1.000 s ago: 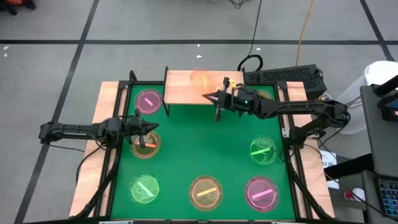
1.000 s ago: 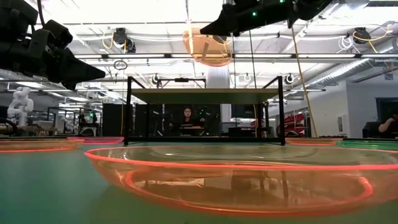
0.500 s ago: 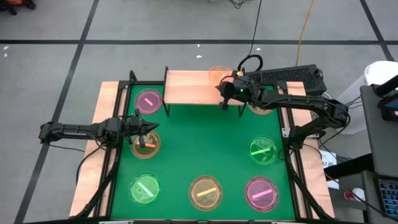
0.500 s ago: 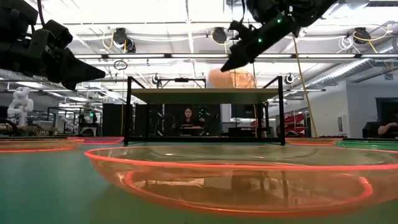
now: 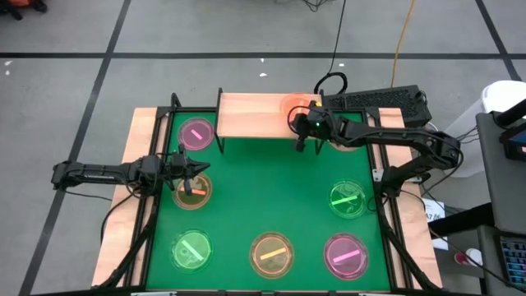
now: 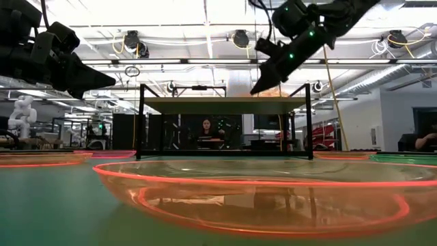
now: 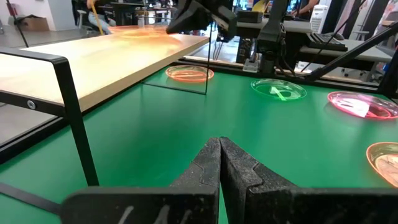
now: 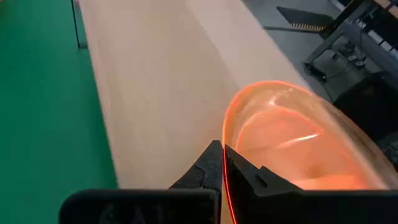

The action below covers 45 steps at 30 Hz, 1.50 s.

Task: Place and stack plates onto a shelf
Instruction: Put the orange plate on the shelf, then stack the orange plate on top of the orange plate on the shelf

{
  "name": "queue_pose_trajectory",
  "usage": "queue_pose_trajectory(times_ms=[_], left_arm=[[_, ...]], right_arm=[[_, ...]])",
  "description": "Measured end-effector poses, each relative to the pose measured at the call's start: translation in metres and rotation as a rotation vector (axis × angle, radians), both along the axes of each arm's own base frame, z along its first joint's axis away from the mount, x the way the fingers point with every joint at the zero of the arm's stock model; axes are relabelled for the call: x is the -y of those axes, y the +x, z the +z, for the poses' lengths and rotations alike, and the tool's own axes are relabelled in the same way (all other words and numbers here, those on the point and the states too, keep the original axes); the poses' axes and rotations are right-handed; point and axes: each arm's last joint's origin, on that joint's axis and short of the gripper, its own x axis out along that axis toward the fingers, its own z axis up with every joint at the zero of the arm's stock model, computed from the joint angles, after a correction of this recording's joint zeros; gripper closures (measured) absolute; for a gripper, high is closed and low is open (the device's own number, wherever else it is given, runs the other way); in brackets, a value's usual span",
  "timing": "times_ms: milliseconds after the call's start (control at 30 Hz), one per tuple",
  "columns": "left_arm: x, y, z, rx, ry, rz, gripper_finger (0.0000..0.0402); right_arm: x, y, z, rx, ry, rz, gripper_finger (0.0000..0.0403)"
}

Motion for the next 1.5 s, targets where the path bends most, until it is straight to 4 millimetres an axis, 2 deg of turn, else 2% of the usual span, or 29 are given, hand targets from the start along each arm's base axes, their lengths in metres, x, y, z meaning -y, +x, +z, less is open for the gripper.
queue_pose_trajectory(times_ms=[167, 367, 600, 800, 933, 1133, 1233, 1333, 1500], left_arm=[[0.0, 0.0, 0.0, 0.0, 0.0, 0.0, 0.04], [0.0, 0.0, 0.0, 0.0, 0.0, 0.0, 0.04], [0.0, 0.0, 0.0, 0.0, 0.0, 0.0, 0.04], [0.0, 0.0, 0.0, 0.0, 0.0, 0.0, 0.04], [0.0, 0.0, 0.0, 0.0, 0.0, 0.0, 0.04], [0.0, 0.0, 0.0, 0.0, 0.0, 0.0, 0.04], [0.0, 0.0, 0.0, 0.0, 0.0, 0.0, 0.04], [0.0, 0.0, 0.0, 0.0, 0.0, 0.0, 0.04], [0.0, 0.0, 0.0, 0.0, 0.0, 0.0, 0.04]], right_arm=[[-0.003, -0.005, -0.015, 0.02, 0.003, -0.003, 0.0403], [-0.01, -0.002, -0.019, 0.07, 0.006, 0.066, 0.0395], [-0.015, 0.001, -0.018, 0.081, -0.022, 0.1, 0.0349], [-0.014, 0.0, -0.017, 0.075, -0.041, 0.063, 0.0311], [-0.02, -0.002, -0.005, 0.122, -0.068, 0.069, 0.0296], [-0.048, -0.016, 0.04, 0.303, -0.143, 0.156, 0.0292], [-0.064, -0.028, 0.059, 0.398, -0.12, 0.187, 0.0293], [-0.079, -0.037, 0.063, 0.483, -0.029, 0.288, 0.0297], [-0.101, -0.042, 0.055, 0.534, 0.026, 0.449, 0.0308]])
